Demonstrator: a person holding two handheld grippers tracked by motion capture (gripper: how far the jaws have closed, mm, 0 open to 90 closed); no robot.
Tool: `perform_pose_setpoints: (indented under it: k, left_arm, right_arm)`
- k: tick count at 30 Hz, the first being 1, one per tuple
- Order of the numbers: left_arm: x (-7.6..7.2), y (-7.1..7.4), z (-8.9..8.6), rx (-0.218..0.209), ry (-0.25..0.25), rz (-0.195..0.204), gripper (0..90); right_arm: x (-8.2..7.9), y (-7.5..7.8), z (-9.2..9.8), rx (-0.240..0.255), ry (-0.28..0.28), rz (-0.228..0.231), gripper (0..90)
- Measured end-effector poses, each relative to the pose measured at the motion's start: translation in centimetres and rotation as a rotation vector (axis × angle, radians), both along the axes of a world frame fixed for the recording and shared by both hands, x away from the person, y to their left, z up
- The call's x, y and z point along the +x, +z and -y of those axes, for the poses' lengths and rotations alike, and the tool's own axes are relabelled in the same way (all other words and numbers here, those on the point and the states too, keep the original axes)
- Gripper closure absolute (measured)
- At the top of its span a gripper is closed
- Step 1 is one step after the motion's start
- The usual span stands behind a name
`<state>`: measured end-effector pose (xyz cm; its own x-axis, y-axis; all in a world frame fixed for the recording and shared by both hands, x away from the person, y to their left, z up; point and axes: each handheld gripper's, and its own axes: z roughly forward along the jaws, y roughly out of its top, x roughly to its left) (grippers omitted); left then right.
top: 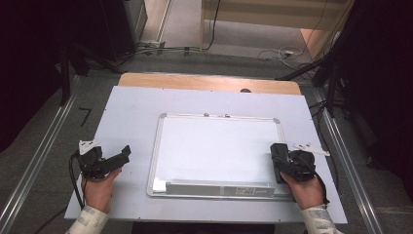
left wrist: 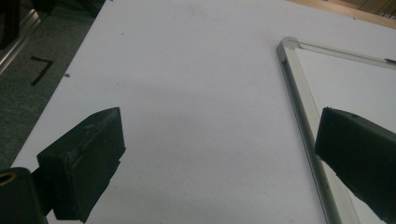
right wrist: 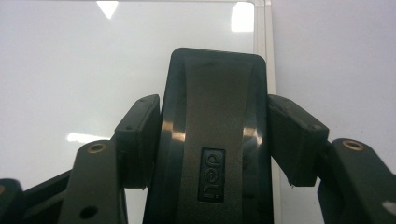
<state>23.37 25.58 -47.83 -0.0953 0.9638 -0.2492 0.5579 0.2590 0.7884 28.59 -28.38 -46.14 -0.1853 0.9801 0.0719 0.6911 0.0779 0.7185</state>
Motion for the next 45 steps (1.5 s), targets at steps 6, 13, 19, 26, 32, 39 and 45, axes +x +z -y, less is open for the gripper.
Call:
perform_pose_setpoints:
  k: [6, 13, 19, 26, 32, 39, 45]
  left_arm:
    - [0.0, 0.0, 0.0, -0.001, -0.001, -0.001, 1.9]
    - [0.0, 0.0, 0.0, -0.004, 0.002, 0.000, 1.9]
    - [-0.1, 0.0, 0.0, 0.001, -0.001, 0.000, 1.9]
    - [-0.1, 0.0, 0.0, 0.000, -0.002, -0.001, 1.9]
    - [0.0, 0.0, 0.0, -0.001, -0.003, -0.001, 1.9]
    - [0.0, 0.0, 0.1, 0.001, -0.004, 0.000, 1.9]
    - [0.0, 0.0, 0.1, 0.003, -0.006, 0.000, 1.9]
  right_arm:
    - [-0.5, -0.3, -0.7, -0.031, 0.010, -0.006, 36.6]
    - [-0.9, -0.6, -0.8, -0.050, 0.008, -0.015, 36.5]
    - [-1.0, -0.9, -1.0, -0.055, -0.002, -0.032, 36.3]
    - [-0.9, -1.3, -1.0, -0.059, -0.020, -0.056, 36.2]
    - [-0.7, -1.9, -1.1, -0.080, -0.025, -0.094, 35.8]
    - [-0.7, -1.9, -1.1, -0.078, -0.021, -0.095, 34.8]
    - [-0.8, -1.5, -0.9, -0.050, -0.005, -0.065, 27.1]
